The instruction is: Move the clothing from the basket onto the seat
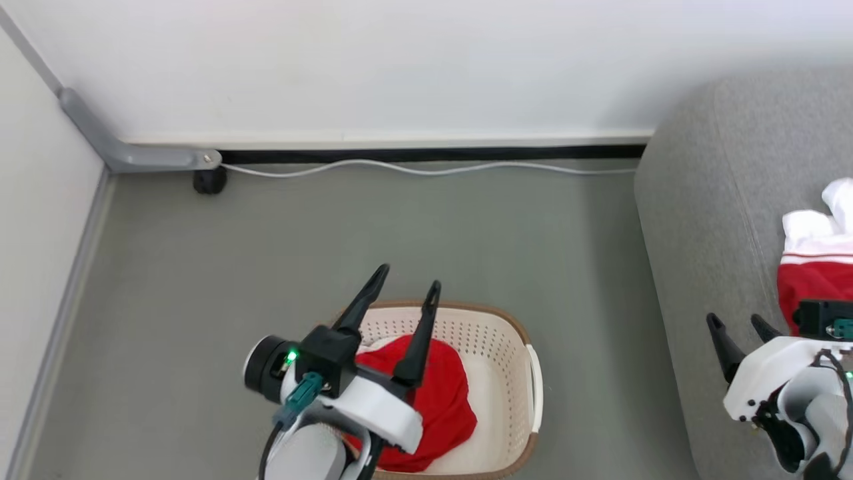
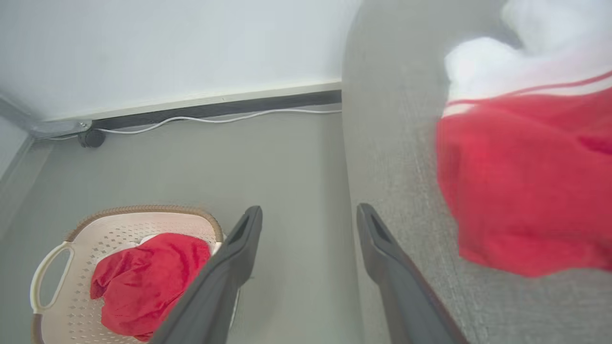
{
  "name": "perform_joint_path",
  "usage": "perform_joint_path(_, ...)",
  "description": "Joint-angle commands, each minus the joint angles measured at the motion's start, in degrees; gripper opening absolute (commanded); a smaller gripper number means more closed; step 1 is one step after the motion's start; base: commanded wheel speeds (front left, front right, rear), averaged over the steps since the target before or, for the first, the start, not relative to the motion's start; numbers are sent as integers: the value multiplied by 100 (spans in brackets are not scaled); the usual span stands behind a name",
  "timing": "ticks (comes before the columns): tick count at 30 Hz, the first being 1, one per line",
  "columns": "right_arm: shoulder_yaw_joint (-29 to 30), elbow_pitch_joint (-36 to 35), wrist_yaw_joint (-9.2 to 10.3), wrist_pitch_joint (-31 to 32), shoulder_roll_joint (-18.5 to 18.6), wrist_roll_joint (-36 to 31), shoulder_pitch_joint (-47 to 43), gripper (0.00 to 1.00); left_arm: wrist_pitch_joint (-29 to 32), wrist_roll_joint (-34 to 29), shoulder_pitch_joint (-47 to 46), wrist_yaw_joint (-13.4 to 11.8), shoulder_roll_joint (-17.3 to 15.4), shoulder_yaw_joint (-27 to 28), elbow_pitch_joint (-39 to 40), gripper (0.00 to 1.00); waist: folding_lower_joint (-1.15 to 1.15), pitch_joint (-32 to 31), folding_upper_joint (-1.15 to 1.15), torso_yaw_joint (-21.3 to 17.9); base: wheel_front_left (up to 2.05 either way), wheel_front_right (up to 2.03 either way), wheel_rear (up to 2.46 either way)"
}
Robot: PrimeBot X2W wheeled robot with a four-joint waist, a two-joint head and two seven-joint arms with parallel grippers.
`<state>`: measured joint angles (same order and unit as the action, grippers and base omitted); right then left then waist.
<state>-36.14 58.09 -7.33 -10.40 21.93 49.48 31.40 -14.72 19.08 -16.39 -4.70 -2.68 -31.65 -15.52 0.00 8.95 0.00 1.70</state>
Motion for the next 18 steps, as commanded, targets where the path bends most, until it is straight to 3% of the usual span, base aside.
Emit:
perform_joint_path(1,-122,-136,-16,-184,33,34,-85,100,-28,-108,63,61,-20,330,166,100,0,-176,0,132,0,0,0)
perform_joint_path(10,-151,-526,-16,-451,-100,-126,-49,100,-28,-367,587,117,-20,1319,123,100,0,-514,0,260,0,0,0)
perform_joint_path(18,769,-1571,-16,-458,-206,-1022,-444,100,-28,-570,1042,137,-20,2286,151,100,0,-790,0,251,0,0,0)
